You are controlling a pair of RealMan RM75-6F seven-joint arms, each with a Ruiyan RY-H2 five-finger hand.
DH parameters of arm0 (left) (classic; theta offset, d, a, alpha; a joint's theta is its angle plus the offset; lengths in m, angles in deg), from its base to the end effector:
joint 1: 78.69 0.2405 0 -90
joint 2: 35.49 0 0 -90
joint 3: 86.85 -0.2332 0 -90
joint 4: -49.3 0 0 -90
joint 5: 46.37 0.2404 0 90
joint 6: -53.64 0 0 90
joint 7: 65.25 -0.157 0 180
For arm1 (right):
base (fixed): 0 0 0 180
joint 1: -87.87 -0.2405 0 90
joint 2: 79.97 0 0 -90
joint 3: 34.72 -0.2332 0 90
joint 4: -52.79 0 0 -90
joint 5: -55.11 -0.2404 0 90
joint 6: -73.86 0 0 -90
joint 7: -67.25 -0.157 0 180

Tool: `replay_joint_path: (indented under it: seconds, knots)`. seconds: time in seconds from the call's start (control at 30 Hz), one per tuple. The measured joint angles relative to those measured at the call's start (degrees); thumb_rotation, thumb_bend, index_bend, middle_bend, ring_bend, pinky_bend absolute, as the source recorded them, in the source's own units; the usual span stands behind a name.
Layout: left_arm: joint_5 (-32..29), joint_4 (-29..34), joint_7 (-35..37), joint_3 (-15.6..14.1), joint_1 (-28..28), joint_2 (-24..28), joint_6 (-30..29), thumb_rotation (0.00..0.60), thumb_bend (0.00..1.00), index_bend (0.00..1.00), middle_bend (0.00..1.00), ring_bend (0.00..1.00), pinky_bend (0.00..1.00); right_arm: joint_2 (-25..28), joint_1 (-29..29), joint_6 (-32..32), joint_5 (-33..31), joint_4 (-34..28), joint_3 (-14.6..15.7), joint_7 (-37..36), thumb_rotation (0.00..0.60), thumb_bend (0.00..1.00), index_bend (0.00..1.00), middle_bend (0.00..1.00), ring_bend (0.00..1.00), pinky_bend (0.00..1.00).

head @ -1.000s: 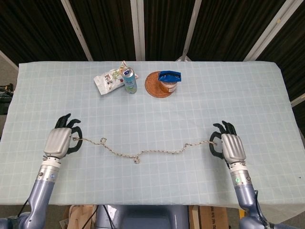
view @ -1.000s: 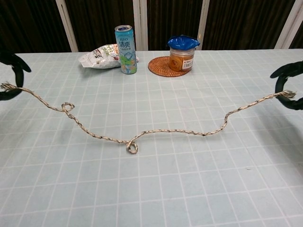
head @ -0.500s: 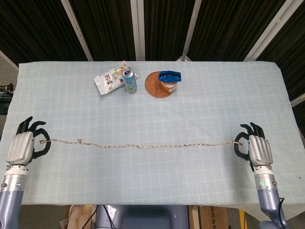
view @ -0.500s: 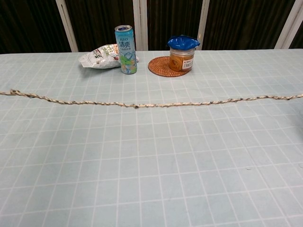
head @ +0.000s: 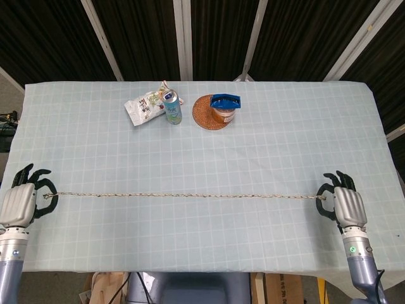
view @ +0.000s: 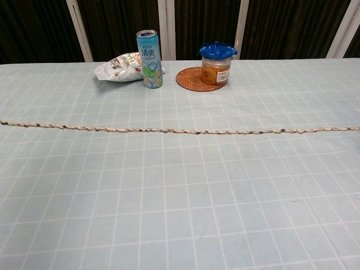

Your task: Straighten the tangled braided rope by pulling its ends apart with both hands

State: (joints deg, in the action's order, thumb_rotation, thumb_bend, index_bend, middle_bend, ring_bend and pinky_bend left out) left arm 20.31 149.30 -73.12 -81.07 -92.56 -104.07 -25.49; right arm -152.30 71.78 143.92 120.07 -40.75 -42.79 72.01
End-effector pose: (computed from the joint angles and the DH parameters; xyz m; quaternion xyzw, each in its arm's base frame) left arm -0.2747 0.2416 0.0877 -0.5374 -0.4715 -0.3757 0.5897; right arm -0.2861 -0.2637 0.0622 0.5493 -0.5064 0.3620 0.5575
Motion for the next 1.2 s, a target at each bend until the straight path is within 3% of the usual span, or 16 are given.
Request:
replay_joint_path:
  seconds: [0.73, 0.83, 1.0, 1.07, 1.2]
  knots:
    - [-2.6, -5.8, -6.4, 0.9, -3.0, -6.3, 5.3, 0.6, 0.5, 0.6, 0.21, 0.01, 0.0, -4.0, -1.6, -3.4, -1.7, 5.6, -0.2, 3.0, 0.6, 0.51, 0.61, 0.21, 0.0, 0.0]
    - [-2.0, -7.3, -8.2, 0.5, -3.7, -7.6, 6.0, 0.6, 0.42, 0.54, 0.18, 0.0, 0.0, -4.5, -1.9, -3.8, -2.0, 6.3, -0.1, 3.7, 0.6, 0.51, 0.49, 0.2, 0.0, 0.0]
    - [-1.3, -8.2, -11.6, -0.8, -4.2, -8.3, 6.8, 0.6, 0.29, 0.45, 0.11, 0.0, 0.0, -4.5, -2.3, -5.1, -2.7, 6.6, 0.5, 6.0, 0.6, 0.51, 0.12, 0.06, 0.0, 0.0]
    - [-1.3, -8.1, -13.0, -1.1, -4.3, -8.3, 6.9, 0.6, 0.24, 0.41, 0.07, 0.0, 0.0, -4.3, -2.4, -5.6, -3.2, 6.4, 0.8, 7.1, 0.6, 0.51, 0.02, 0.02, 0.0, 0.0]
    - [-1.8, -6.9, -14.0, -1.4, -4.1, -7.1, 7.1, 0.6, 0.14, 0.32, 0.02, 0.0, 0.0, -3.7, -2.4, -5.8, -4.5, 5.4, 0.7, 8.2, 0.6, 0.51, 0.0, 0.0, 0.0, 0.0]
